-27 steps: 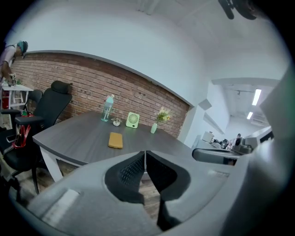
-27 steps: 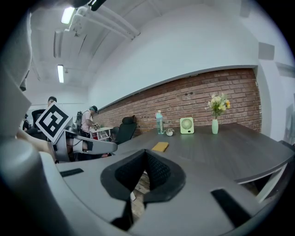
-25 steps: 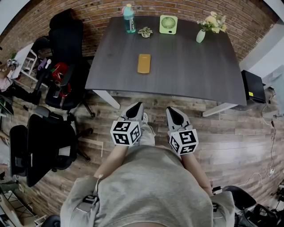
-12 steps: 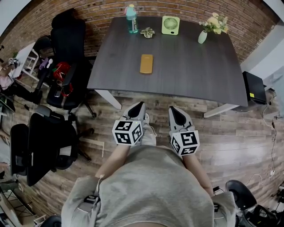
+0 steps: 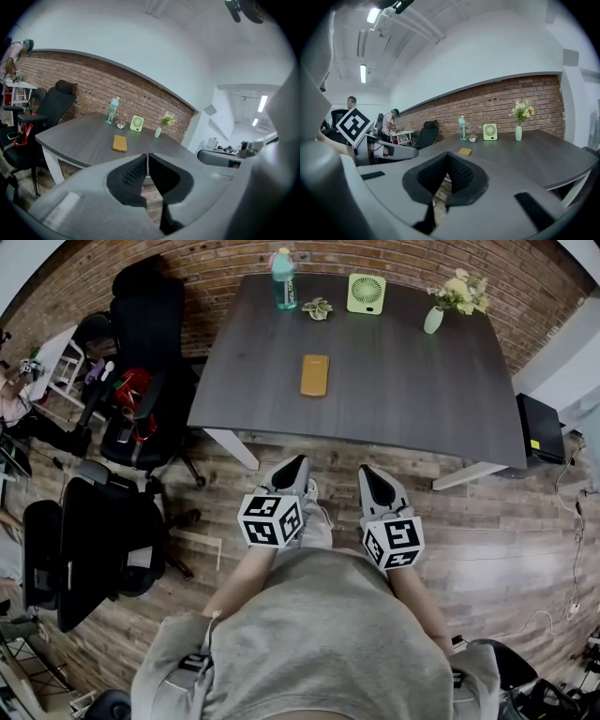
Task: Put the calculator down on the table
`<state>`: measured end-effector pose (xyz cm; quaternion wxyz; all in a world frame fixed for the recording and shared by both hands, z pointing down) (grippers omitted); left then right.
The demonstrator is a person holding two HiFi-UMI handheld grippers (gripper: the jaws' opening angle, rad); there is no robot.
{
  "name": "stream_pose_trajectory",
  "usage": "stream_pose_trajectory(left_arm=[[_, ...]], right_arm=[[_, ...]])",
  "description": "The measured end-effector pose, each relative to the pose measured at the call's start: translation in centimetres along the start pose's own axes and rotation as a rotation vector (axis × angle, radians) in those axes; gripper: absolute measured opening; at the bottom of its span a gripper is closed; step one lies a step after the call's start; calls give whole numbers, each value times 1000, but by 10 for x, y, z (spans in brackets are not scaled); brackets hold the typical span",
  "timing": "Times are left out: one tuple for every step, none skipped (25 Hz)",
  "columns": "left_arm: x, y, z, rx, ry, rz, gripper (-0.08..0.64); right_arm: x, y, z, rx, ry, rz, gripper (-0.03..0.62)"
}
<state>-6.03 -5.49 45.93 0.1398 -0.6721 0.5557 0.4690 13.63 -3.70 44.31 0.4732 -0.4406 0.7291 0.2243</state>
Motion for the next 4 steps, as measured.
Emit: stream_pose_trajectory(left_arm=[[0,1,0,0,0,3,28],[0,2,0,0,1,5,28],[0,2,0,0,1,8,28],[-1,3,0,0,2,10,28]], right_arm=[[0,0,0,0,0,1,2],[0,0,-1,0,0,1,2],[0,1,-1,0,0,1,2],[0,1,-2,0,0,2,2]])
Point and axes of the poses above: the fingertips, and each gripper's own axes: z backward along the fingers, y to its left, x out of its top, the point moved 8 cm from there along z, backward along the fingers, and after that the axes turned 15 degrees about y, right-handed, at the moved point
